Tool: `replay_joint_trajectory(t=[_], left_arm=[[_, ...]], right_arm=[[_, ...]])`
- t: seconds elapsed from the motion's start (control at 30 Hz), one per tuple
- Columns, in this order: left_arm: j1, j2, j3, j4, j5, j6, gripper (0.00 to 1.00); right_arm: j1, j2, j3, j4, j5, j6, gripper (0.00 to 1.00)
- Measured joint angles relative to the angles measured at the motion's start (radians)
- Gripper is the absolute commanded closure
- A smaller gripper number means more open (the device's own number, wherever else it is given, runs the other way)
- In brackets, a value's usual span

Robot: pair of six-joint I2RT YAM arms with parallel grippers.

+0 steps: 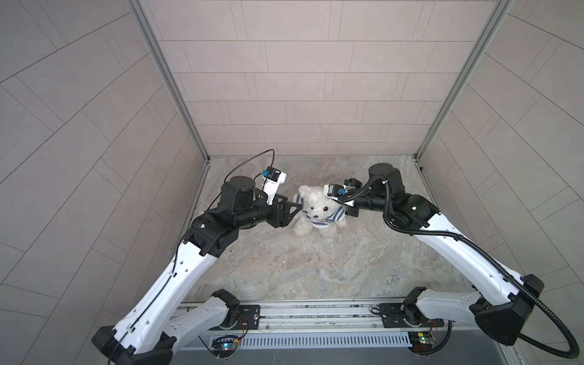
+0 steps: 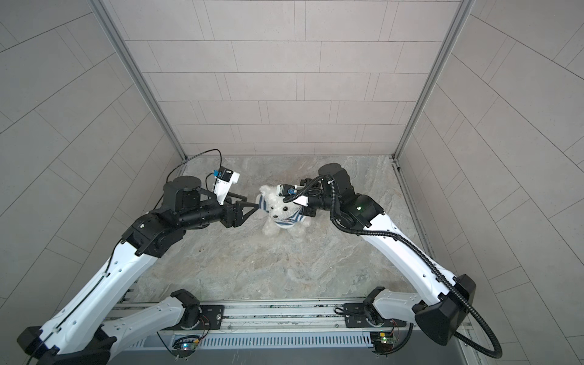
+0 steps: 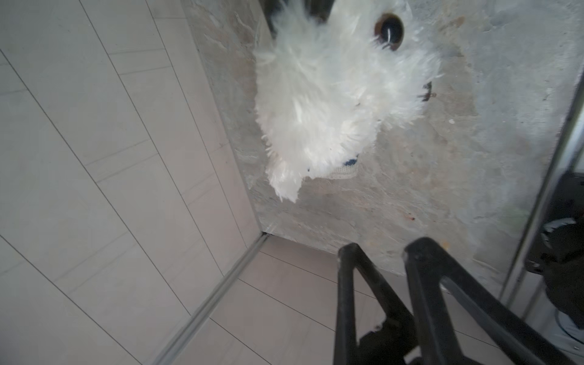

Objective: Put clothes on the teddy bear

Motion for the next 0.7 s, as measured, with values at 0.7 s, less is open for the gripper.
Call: replay_joint_trajectory(t=[0.7], left_arm=[[0.076, -0.175, -0.671, 0.379, 0.098, -0.581, 0.32]], right_arm=[[0.460, 0.071, -0.480, 0.452, 0.604, 0.054, 1.00]])
